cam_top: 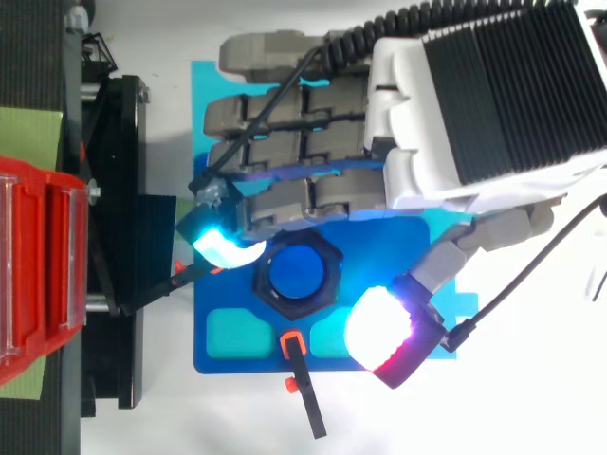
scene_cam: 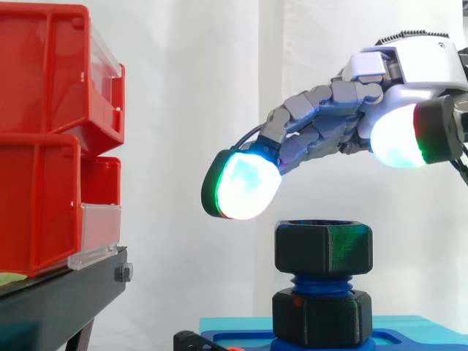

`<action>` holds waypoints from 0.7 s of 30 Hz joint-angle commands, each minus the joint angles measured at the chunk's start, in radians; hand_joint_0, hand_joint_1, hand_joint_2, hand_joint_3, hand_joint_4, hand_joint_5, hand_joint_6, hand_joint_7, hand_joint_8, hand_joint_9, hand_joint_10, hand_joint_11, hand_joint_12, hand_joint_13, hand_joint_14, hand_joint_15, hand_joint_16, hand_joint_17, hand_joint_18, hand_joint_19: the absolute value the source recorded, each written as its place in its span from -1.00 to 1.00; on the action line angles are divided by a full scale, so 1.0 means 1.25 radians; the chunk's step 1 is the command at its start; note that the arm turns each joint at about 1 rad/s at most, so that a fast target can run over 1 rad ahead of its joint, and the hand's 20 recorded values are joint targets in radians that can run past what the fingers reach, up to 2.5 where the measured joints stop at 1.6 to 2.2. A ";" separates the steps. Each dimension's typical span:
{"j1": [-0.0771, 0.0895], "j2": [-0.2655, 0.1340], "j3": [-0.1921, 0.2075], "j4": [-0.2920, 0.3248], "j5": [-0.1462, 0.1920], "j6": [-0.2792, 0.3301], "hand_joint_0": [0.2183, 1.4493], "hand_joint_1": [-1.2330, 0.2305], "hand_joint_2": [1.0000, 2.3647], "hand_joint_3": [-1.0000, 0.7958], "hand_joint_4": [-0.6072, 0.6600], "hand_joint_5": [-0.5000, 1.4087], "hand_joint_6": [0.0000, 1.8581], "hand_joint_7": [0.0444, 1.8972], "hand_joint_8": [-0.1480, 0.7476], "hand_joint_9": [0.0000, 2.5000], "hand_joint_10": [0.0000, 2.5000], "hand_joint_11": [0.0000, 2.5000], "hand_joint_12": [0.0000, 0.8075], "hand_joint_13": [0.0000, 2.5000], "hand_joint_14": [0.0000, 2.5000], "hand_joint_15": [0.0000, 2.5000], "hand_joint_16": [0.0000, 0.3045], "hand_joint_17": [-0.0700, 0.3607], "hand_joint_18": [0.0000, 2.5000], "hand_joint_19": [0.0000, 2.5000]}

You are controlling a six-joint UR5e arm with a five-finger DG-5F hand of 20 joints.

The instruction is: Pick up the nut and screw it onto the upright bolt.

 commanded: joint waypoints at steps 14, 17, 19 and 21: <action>0.005 0.000 -0.019 0.020 0.000 0.013 -0.60 0.24 -1.00 -0.44 0.35 -0.61 -0.46 -0.30 -0.05 -0.63 -1.00 -1.00 -0.01 -0.75 -1.00 -1.00 -0.55 0.04 -1.00 -1.00; 0.005 0.000 -0.019 0.020 0.000 0.014 -0.59 0.23 -1.00 -0.44 0.39 -0.59 -0.46 -0.20 -0.02 -0.61 -1.00 -1.00 0.00 -0.72 -1.00 -1.00 -0.58 0.00 -0.99 -1.00; 0.005 0.000 -0.019 0.020 0.000 0.014 -0.58 0.22 -1.00 -0.44 0.41 -0.58 -0.46 -0.15 0.00 -0.57 -1.00 -1.00 -0.01 -0.71 -1.00 -1.00 -0.59 -0.02 -0.96 -1.00; 0.005 0.000 -0.019 0.020 0.000 0.014 -0.58 0.22 -1.00 -0.44 0.43 -0.57 -0.46 -0.10 0.02 -0.55 -1.00 -1.00 -0.01 -0.69 -1.00 -1.00 -0.60 -0.04 -0.94 -1.00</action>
